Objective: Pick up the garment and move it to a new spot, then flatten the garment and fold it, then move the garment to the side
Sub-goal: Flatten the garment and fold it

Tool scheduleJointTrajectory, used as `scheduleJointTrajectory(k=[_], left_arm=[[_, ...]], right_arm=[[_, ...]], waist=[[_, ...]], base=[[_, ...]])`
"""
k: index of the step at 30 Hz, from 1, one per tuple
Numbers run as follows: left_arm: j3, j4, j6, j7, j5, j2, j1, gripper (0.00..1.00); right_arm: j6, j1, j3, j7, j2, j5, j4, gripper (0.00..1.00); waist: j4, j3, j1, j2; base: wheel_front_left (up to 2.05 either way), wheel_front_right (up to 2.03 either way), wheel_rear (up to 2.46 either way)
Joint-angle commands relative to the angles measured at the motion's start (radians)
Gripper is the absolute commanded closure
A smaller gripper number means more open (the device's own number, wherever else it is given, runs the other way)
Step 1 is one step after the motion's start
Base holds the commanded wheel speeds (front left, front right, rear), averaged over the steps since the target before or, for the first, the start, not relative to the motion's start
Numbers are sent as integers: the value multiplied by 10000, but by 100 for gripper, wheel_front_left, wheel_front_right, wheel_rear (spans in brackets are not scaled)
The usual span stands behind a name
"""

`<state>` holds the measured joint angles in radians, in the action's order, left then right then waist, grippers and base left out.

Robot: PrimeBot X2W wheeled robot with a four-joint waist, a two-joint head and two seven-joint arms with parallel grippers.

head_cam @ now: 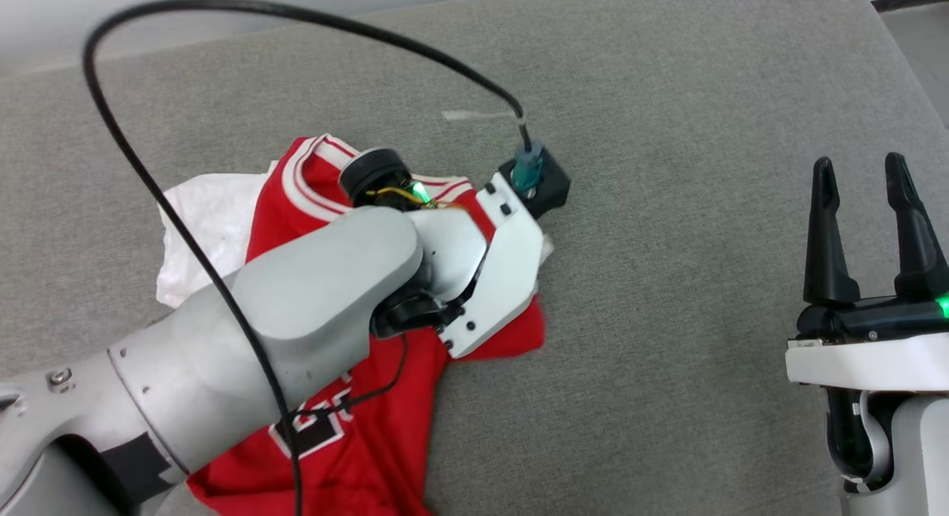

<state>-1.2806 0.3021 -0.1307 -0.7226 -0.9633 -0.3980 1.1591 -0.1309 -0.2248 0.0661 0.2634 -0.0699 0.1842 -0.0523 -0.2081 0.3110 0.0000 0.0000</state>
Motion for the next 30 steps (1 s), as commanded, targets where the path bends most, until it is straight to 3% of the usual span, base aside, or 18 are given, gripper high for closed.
scheduleJointTrajectory(k=[1,10,14,19,20,23,30], left_arm=[[-5,-85,28,253,-102,69,138,100],[5,1280,28,2242,359,1062,925,100],[-4,2037,19,2315,862,1540,371,100],[-64,2797,17,2031,1219,1685,-344,100],[-66,2950,17,2508,1366,1724,-344,0],[-14,2654,17,3429,1387,1746,59,0],[433,2494,30,7076,1110,1259,490,0]], right_arm=[[3,26,-33,18,59,21,-10,0],[3,-376,-101,18,171,214,-29,0],[3,-470,-54,18,198,316,29,0],[3,-617,-115,18,210,458,88,0],[3,-642,-106,18,210,462,123,0],[3,-510,-32,18,207,342,126,0],[3,-6,167,18,179,-54,105,0]], waist=[[-79,58,0,0],[-804,1025,0,0],[-1055,1417,0,0],[-1167,1561,0,0],[-1088,1440,0,0],[-864,1168,0,0],[-35,130,0,0]], base=[[0,0,0],[0,0,0],[0,0,0],[0,0,0],[0,0,0],[0,0,0],[0,0,0]])
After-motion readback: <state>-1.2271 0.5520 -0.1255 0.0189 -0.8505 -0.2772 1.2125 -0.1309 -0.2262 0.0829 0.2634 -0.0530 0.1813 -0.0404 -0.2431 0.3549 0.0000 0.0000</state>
